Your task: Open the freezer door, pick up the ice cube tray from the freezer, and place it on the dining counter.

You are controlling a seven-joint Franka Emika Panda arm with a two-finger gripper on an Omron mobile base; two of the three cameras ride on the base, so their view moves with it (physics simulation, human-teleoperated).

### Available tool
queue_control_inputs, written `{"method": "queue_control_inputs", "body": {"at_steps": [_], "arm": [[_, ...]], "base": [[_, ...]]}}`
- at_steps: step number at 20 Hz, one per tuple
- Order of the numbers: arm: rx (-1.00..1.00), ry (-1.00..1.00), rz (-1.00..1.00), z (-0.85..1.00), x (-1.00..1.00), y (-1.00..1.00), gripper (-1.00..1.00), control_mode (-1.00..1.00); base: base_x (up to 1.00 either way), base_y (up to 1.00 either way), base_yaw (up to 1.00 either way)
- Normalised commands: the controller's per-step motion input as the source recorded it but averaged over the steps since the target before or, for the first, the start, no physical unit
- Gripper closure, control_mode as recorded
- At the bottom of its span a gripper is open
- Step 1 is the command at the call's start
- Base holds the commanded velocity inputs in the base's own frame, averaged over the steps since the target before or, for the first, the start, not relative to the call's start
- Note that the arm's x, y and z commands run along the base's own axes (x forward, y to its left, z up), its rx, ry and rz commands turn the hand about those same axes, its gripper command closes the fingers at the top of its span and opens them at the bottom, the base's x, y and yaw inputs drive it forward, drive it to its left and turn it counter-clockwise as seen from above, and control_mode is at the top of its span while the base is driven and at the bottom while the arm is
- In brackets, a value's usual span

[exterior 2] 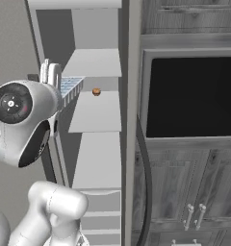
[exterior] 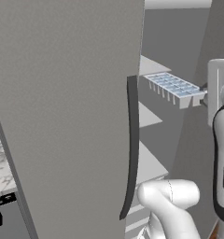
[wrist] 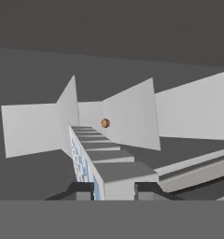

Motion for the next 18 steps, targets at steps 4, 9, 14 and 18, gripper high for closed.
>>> {"method": "queue_control_inputs", "body": {"at_steps": [4,9,14,18], "arm": [[0.02,0.00,0.00,0.00,-0.38,0.00,1.00,-1.00],[0.02,0.00,0.00,0.00,-0.39,0.00,1.00,-1.00],[0.00,0.00,0.00,0.00,-0.42,0.06,1.00,-1.00],[0.00,0.00,0.00,0.00,-0.32,0.12,1.00,-1.00]], "base": [[0.00,0.00,0.00],[0.00,0.00,0.00],[0.00,0.00,0.00],[0.00,0.00,0.00]]}}
